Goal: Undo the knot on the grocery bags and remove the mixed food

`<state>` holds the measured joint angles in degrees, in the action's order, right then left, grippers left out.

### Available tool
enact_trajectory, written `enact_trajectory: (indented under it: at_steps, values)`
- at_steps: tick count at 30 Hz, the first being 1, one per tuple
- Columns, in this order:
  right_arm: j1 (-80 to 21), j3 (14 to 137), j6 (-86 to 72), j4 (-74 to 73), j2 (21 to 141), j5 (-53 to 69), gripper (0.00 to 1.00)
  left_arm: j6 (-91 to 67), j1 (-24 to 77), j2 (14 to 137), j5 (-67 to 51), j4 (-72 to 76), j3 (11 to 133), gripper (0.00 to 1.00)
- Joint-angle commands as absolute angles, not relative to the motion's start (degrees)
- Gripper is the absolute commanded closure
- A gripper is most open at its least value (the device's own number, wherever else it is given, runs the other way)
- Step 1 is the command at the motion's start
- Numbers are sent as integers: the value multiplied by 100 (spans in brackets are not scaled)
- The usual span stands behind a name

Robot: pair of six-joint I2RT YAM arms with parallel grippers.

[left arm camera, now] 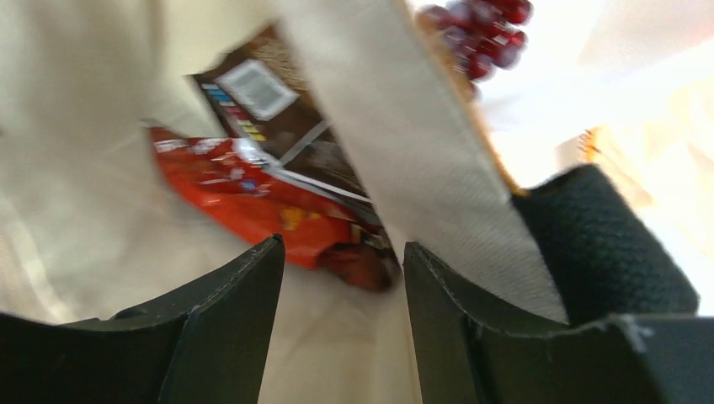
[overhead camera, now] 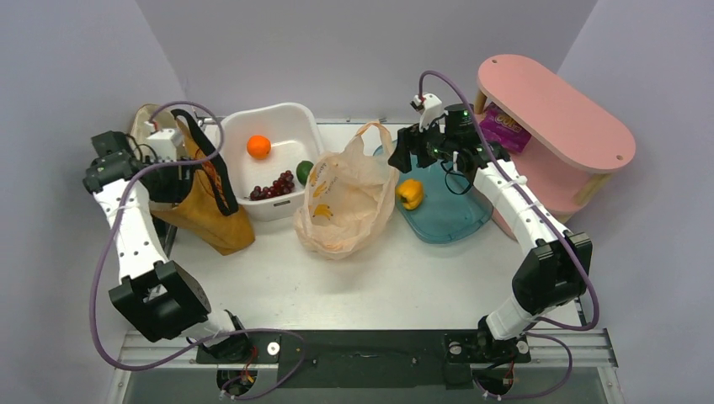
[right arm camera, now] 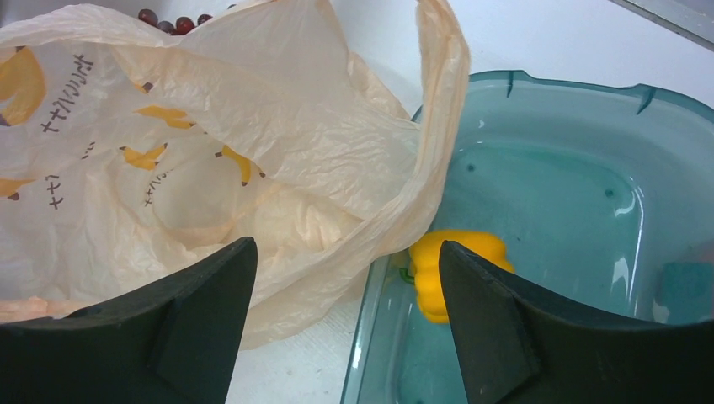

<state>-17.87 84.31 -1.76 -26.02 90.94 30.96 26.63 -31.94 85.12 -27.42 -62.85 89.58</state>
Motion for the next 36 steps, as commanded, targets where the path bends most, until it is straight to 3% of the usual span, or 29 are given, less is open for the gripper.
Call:
enact_trajectory:
  at_steps: [1, 6, 12, 18, 24, 27, 32, 36]
  values:
    - [-2057, 8794, -15, -2631, 8742, 3367, 25, 2602, -2408, 7798, -2917, -6448, 8330, 48]
    - [-2434, 8979, 143, -2780, 8652, 3421, 23, 2484, -2227, 7490, -3118, -6806, 8042, 48]
    - [-2989, 9258, 306, -2908, 8638, 3440, 22, 2467, -1307, 6874, -4369, -7290, 7533, 49]
    - [-3445, 9582, 24, -2885, 8778, 3358, 22, 1191, -222, 6014, -5104, -5490, 6886, 48]
    - [-3775, 9634, -376, -2659, 8748, 3248, 22, -171, 1060, 5775, -5029, -4028, 6463, 48]
    - [-4071, 9728, -432, -2623, 8745, 3203, 21, 187, 807, 5665, -4921, -4518, 6779, 48]
    - [-4654, 9924, -560, -2474, 8852, 3039, 19, 684, -886, 5027, -5201, -5386, 6899, 47]
    - [-5064, 10524, -752, -2422, 9222, 3018, 18, 330, -1480, 4701, -4559, -5372, 6906, 46]
